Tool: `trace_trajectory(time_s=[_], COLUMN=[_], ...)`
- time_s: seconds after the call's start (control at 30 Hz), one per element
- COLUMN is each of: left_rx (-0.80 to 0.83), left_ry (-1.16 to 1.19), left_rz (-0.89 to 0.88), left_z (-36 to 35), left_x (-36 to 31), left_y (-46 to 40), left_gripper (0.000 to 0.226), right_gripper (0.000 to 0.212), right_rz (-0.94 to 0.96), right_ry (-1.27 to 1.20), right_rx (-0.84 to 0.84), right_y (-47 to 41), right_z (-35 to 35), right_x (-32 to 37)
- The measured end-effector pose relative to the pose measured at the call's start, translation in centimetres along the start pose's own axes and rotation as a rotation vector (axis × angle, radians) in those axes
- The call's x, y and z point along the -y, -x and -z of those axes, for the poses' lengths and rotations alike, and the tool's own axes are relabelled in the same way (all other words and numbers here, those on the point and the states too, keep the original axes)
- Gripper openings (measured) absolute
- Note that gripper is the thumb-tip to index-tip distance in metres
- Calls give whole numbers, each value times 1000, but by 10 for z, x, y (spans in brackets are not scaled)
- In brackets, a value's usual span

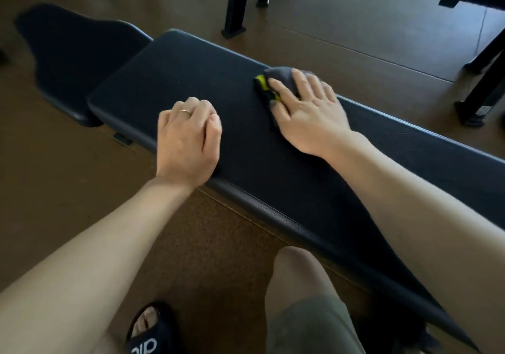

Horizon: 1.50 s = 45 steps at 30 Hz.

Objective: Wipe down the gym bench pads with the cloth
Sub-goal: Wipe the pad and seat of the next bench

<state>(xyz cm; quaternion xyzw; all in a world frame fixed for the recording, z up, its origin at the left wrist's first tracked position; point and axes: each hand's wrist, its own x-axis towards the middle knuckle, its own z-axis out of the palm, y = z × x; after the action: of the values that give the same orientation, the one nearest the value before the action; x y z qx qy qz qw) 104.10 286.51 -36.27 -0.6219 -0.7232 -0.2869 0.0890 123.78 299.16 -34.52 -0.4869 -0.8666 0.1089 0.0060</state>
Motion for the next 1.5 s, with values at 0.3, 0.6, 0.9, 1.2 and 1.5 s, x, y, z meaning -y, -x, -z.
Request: trace_trajectory(time_s=[0.3,0.6,0.9,1.2,1.5], left_rx=[-140,-266,-362,-421,-445], left_ry=[77,250,277,403,852], left_rz=[157,88,-180,205,624], left_z=[1,-6,-13,-4,-3], left_x=[45,58,89,133,160], left_y=[-4,1,6,-11,-24], left_gripper=[35,31,24,32,58], right_gripper=[58,58,55,57,60], right_rz=[-158,-192,-103,-90,133], right_ry=[26,14,24,37,302], right_rx=[8,-12,-14,-43,-172], right_y=[-4,-38,37,52,67], right_z=[1,-11,-30,-43,-55], right_x=[-3,64,131,167,165])
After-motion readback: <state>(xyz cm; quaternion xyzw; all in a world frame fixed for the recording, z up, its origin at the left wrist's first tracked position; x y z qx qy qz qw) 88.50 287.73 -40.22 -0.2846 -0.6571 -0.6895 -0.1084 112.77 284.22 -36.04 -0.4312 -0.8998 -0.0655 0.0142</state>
